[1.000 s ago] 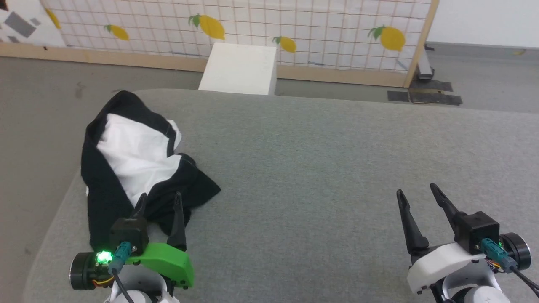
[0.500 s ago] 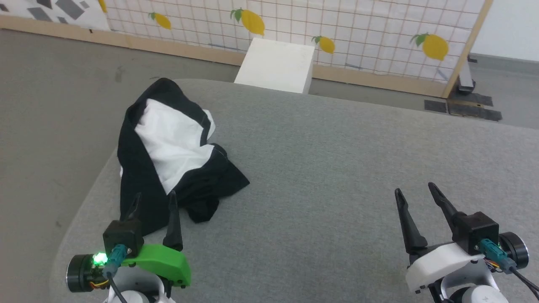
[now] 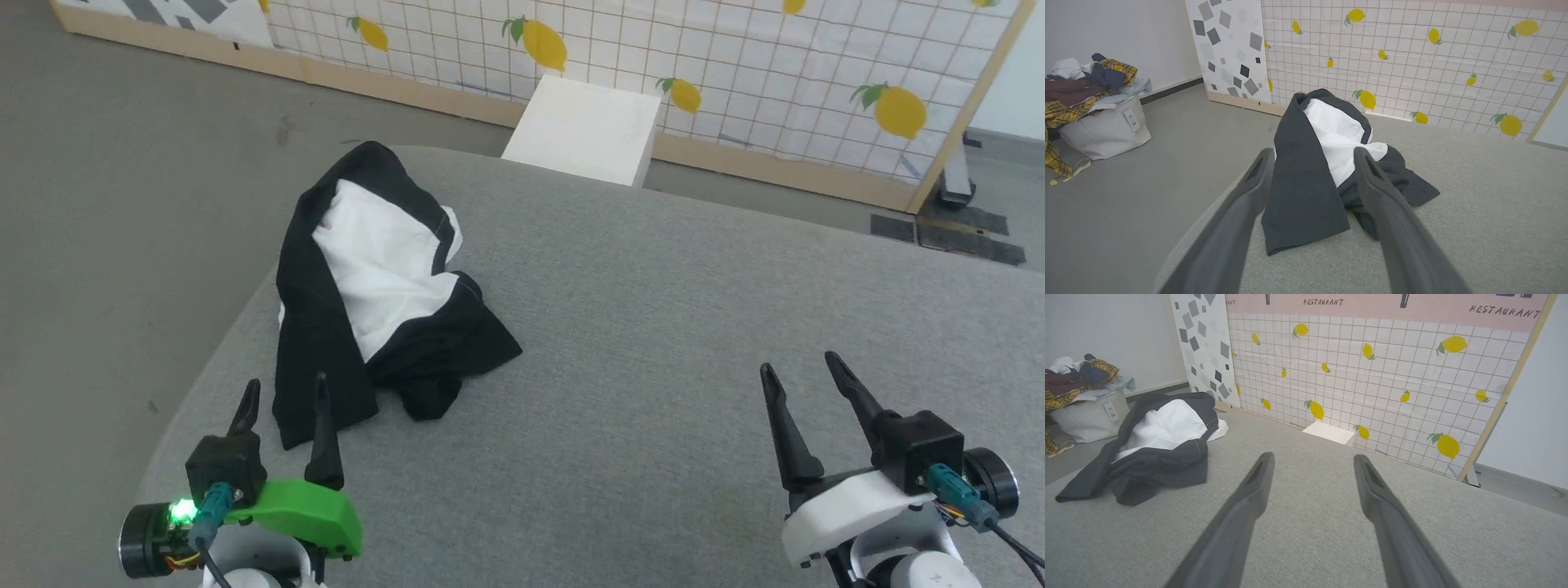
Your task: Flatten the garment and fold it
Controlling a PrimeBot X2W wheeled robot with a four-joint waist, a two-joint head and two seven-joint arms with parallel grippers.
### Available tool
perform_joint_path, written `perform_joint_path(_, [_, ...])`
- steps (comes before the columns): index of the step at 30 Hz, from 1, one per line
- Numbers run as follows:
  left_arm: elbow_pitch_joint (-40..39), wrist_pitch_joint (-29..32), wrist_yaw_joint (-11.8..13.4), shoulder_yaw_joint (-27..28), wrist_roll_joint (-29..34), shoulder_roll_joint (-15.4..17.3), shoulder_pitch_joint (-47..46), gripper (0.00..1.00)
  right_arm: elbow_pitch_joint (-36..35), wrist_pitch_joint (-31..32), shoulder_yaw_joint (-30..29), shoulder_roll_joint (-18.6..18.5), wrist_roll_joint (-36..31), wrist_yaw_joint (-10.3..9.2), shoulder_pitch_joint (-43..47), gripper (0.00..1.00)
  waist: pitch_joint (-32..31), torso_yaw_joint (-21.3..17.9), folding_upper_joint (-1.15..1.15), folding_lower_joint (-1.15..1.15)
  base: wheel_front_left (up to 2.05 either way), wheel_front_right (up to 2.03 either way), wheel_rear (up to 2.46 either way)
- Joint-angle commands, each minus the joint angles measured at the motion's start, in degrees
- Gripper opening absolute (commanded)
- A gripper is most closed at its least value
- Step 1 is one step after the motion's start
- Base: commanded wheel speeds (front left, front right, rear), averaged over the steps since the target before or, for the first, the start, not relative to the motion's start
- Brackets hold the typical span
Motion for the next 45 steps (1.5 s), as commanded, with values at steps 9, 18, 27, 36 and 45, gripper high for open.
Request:
perform_joint_path(9, [1.1, -1.6, 0.7, 0.5, -1.4, 0.5, 0.8, 1.00, 0.5, -1.2, 0.3, 0.1, 0.8, -0.06, -1.0, 1.00, 0.0, 2.7, 0.00, 0.00, 0.00, 0.00, 0.00])
perform_joint_path(18, [1.7, -2.6, 1.4, 0.0, -2.0, 0.4, 1.0, 1.00, 0.8, -2.0, 0.5, 0.1, 1.1, -0.06, -1.3, 1.00, 0.2, 5.0, 0.00, 0.00, 0.00, 0.00, 0.00])
perform_joint_path(27, [2.9, -3.7, 1.3, 0.3, -2.9, 0.8, 0.7, 1.00, 1.2, -2.8, 0.5, 0.1, 1.4, -0.07, -1.6, 1.00, 0.4, 7.2, 0.00, 0.00, 0.00, 0.00, 0.00])
perform_joint_path(36, [4.3, -4.8, 1.1, 0.6, -3.7, 1.0, 0.3, 1.00, 1.7, -3.7, 0.6, 0.1, 1.9, -0.08, -1.9, 1.00, 0.6, 9.4, 0.00, 0.00, 0.00, 0.00, 0.00])
perform_joint_path(45, [5.2, -5.8, 1.0, 0.5, -4.3, 1.2, -0.2, 1.00, 2.1, -4.6, 0.7, 0.2, 2.2, -0.08, -2.6, 1.00, 1.2, 11.4, 0.00, 0.00, 0.00, 0.00, 0.00])
